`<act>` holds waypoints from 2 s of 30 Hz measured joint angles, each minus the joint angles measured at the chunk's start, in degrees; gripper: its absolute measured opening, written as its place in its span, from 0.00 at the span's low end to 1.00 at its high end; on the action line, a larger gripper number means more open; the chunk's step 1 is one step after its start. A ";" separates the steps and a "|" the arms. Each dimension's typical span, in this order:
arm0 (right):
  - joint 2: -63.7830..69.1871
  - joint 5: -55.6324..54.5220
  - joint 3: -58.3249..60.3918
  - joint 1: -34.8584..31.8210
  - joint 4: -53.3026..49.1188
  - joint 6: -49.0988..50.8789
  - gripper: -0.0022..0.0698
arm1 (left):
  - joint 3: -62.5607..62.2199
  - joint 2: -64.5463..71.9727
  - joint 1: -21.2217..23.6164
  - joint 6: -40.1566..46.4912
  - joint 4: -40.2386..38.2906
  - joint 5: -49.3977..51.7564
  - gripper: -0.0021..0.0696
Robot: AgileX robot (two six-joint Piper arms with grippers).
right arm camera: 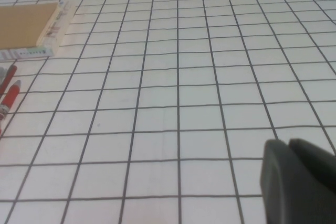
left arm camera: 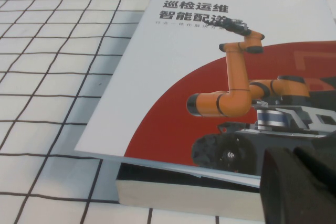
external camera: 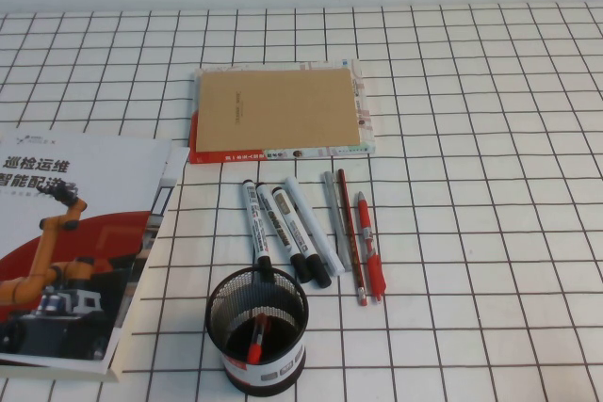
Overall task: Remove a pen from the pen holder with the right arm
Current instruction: 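Take a marker out of the pen holder and lay it on the table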
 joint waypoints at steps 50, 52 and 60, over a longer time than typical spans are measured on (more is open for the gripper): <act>44.44 25.01 -30.59 0.00 24.41 -9.59 0.01 | 0.00 0.00 0.00 0.00 0.00 0.00 0.03; 46.19 24.75 -30.59 0.10 25.16 -10.75 0.01 | 0.00 0.00 0.00 0.00 0.00 0.00 0.03; 55.15 17.07 -33.92 13.64 25.98 -11.77 0.01 | 0.00 0.00 0.00 0.00 0.00 0.00 0.03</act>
